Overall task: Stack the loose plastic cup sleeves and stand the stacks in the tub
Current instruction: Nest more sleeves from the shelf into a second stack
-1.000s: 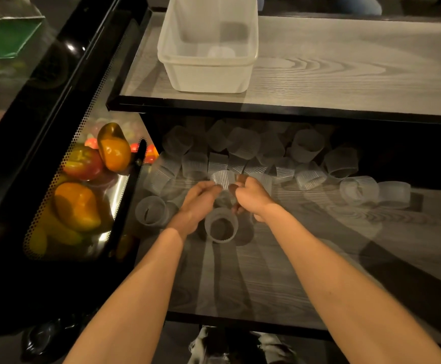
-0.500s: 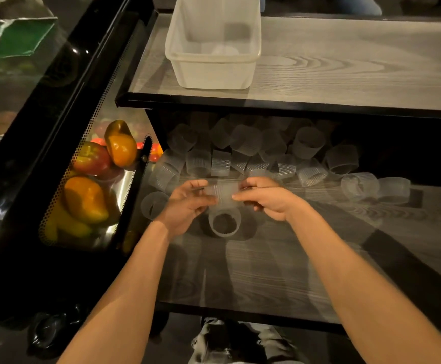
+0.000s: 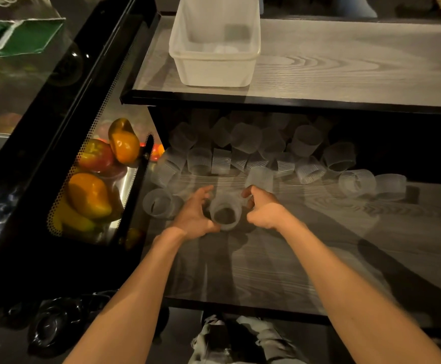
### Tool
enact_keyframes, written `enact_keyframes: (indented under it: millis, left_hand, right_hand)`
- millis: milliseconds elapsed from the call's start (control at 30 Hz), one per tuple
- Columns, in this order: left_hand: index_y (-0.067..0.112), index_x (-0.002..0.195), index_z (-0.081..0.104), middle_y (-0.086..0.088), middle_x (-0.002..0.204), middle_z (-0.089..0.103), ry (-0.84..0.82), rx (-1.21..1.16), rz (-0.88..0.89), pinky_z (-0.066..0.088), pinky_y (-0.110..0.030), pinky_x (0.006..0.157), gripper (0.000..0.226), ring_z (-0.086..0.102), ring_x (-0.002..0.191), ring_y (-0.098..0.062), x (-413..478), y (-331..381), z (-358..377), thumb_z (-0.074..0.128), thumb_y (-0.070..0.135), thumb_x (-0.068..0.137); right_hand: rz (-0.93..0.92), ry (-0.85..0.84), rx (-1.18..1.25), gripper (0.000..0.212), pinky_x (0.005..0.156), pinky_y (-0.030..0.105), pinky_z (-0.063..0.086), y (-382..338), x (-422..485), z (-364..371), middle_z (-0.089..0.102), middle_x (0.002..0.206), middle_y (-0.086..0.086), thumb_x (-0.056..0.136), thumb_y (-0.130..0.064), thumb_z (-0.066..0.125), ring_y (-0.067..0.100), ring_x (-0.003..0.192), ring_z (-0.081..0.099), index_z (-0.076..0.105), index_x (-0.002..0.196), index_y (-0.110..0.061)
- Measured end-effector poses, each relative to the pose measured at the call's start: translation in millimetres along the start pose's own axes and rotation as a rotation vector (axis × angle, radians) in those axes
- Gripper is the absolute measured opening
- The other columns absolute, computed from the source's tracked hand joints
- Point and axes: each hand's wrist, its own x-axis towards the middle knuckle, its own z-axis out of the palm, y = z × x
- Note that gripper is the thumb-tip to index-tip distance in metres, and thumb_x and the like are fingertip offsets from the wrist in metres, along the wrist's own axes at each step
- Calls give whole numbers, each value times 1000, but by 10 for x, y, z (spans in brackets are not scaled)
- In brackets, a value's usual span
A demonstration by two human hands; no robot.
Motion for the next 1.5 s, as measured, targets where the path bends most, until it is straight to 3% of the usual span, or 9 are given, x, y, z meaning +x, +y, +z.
enact_keyframes:
  millis: [167,267,633,733,800,1067,1200,1367,1500]
  left_hand:
    - [22,143,47,16,123,53,93,-16,-32,41,-26,100,62,48,125,-9,164,90,58,75,15,88]
    - [20,145,48,1,142,53,134,124,-2,43,-40,113,52,50,135,-20,334,205,167,64,20,96]
    - [31,145,47,-4,133,62,-132,349,-58,47,-49,107,53,59,122,-31,735,850,581,51,24,93]
    - [24,141,52,3,125,60,-54,239,-22,53,-31,98,48,61,116,-20,769,822,591,56,22,93]
    - [18,137,57,1,121,62,45,130,35,52,-9,73,39,62,100,-12,749,823,528,58,14,98]
    - [8,115,74,0,101,71,102,-180,96,44,-6,52,20,63,66,10,476,629,59,60,11,100]
    - [14,113,75,9,107,70,70,-159,35,44,-2,57,20,62,78,11,343,417,-12,60,13,101]
    - [21,107,77,16,108,68,160,-166,49,47,-15,85,19,60,101,-1,275,261,26,61,15,100]
    - [20,110,77,19,108,66,190,-152,69,45,-14,90,21,58,108,2,242,245,29,60,14,100]
  right_hand:
    - [106,274,119,32,81,30,54,169,82,-78,62,102,0,84,-6,62,21,97,62,62,114,-18]
    - [143,375,164,42,95,34,49,250,122,-150,58,122,3,88,-9,63,22,112,58,57,129,-18]
    - [159,223,355,66,110,38,43,340,222,-230,50,147,6,90,-4,56,25,132,50,36,152,-18]
    - [129,308,364,54,101,37,50,300,241,-226,60,127,3,91,-18,65,21,115,59,46,141,-19]
    - [116,366,403,41,89,35,52,246,221,-262,61,102,-2,90,-31,70,19,96,62,54,126,-20]
    - [-11,58,644,19,47,24,49,-38,-8,-365,59,69,4,97,-24,65,19,56,68,53,90,-12]
    - [5,-116,518,12,59,31,52,-72,-48,-236,64,76,10,96,-15,62,25,71,74,51,91,-11]
    - [2,-96,427,11,84,44,60,-125,-59,-120,72,92,18,94,-16,63,24,76,77,56,99,-9]
    - [-9,-81,351,9,83,44,61,-169,-74,-107,73,98,17,94,-17,62,25,79,77,56,98,-11]
